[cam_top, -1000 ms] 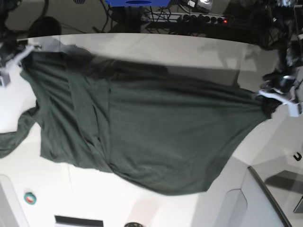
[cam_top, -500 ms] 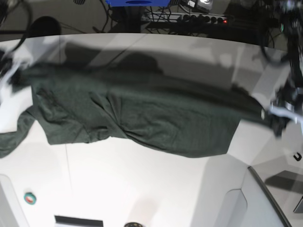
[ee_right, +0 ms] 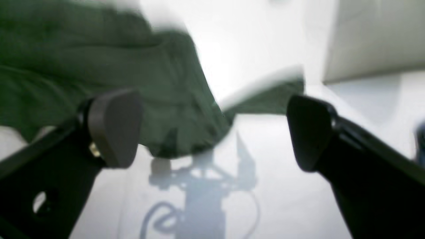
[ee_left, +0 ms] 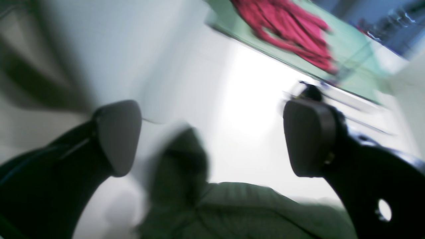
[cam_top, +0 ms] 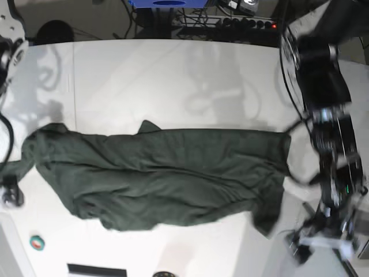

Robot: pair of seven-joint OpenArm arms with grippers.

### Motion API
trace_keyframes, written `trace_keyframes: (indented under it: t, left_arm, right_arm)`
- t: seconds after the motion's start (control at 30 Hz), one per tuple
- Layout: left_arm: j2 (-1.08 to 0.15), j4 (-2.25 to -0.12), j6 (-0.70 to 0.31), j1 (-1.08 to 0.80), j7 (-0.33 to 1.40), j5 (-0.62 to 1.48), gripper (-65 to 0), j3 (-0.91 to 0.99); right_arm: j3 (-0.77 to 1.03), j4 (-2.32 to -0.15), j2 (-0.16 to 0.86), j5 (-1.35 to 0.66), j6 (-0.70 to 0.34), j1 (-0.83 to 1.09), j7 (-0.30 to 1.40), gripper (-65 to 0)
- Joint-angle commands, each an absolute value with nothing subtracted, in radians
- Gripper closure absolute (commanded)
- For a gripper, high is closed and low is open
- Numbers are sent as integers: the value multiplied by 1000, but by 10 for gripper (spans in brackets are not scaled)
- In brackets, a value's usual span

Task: Layout the t-shirt on the table in an organized manner, then fold the t-shirt properly
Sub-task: 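Lift and swing the shirt with both grippers, then lay it flat, then grasp the shirt corner nearest the right gripper and pull it outward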

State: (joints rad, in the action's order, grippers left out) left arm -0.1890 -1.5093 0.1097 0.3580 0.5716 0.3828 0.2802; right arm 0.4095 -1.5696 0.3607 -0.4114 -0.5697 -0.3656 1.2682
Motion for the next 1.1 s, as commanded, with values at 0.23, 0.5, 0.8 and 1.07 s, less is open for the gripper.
trace_keyframes:
  t: [0.23,0.5,0.8,1.07]
  left_arm:
    - [-220,-1567,105,116,447,378,-650,283]
    - [-242,-1641,104,-82,452,381,-650,289]
    - [-295,-1699,4,-216,452,383,-650,283]
    - [-292,-1656,-96,-219,452,377,-230,292]
  right_arm:
    - [535,-1736,308,-464,-573,-111,1038,-650]
    - [638,-1871,208,-722,-575,134,900,-650]
    - [628,-1724,245,-892,-698,200,898,-650]
    - [625,-1653,239,-662,-698,185,903,-57]
